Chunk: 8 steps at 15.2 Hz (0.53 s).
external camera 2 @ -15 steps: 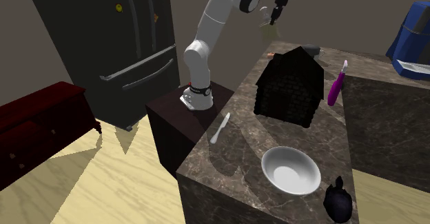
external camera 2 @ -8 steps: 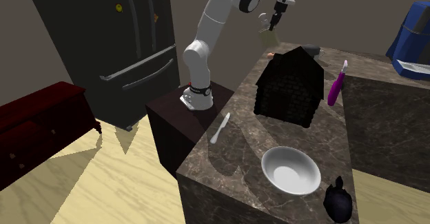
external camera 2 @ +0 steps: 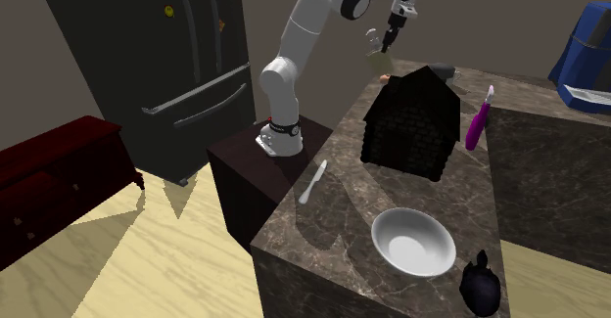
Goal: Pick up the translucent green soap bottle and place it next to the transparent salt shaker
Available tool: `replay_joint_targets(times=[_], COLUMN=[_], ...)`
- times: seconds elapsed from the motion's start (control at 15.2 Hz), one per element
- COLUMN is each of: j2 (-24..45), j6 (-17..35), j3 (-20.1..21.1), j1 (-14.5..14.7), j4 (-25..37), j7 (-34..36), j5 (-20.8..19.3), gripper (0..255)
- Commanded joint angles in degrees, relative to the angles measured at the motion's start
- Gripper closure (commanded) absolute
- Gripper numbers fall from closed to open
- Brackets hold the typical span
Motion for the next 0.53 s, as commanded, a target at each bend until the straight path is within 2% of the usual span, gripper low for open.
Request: replay_joint_targets(times=[0.0, 0.46], j2=[0.1, 1.5], j6=[1.51, 6.23], j3=[-0.09, -1.15], j1=[-0.27, -0.17], j4=[-1.49, -5.46], j7=[0.0, 0.29], j5=[-0.16, -1.51], gripper=[255, 255])
